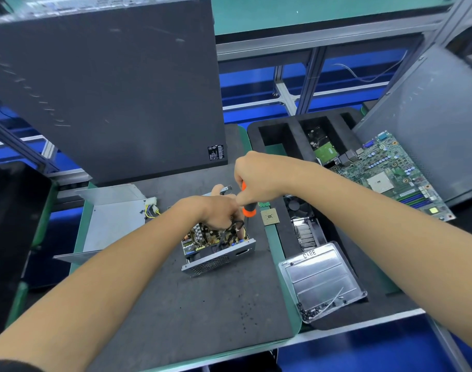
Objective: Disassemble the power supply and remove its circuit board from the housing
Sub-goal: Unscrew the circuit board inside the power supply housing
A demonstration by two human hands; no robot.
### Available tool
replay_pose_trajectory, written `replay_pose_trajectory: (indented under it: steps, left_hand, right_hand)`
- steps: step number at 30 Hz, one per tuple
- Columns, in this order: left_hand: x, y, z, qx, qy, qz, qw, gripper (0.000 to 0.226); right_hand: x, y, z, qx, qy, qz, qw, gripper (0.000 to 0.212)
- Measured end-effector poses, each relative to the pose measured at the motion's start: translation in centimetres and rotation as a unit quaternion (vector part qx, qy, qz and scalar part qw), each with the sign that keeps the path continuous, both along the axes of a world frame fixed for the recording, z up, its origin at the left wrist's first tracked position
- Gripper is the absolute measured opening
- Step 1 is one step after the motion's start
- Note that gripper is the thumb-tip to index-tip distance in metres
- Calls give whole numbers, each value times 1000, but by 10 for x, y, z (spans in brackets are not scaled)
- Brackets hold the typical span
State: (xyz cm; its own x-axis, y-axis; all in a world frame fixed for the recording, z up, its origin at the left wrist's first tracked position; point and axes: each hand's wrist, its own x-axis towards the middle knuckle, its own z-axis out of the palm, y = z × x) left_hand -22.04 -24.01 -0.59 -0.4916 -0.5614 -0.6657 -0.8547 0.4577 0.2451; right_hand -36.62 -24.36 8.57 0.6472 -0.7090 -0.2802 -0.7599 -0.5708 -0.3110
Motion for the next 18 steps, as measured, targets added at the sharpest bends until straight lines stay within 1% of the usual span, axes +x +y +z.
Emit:
replay_pose_trajectory:
  steps: [2, 6, 9, 13, 18]
  left_hand:
    - [0, 0, 0, -7, 2, -7, 1000, 50]
    - [1, -1, -2, -20, -7, -20, 1000, 52]
    - [1, -1, -1, -23, -8, -28, 999, 48]
    - [-1, 0, 1, -25, -4, -26, 999, 59]
    - [-3, 1, 4, -18, -7, -19, 1000, 59]
  right_hand:
    - [1, 0, 1, 1, 3, 0, 1000, 39]
    - [0, 0, 1, 6, 7, -4, 1000, 38]
    - [0, 1, 3, 7, 7, -5, 1000, 38]
    - [0, 1, 6, 7, 8, -8, 1000, 40]
    - [1, 1, 5, 13, 14, -11, 1000, 40]
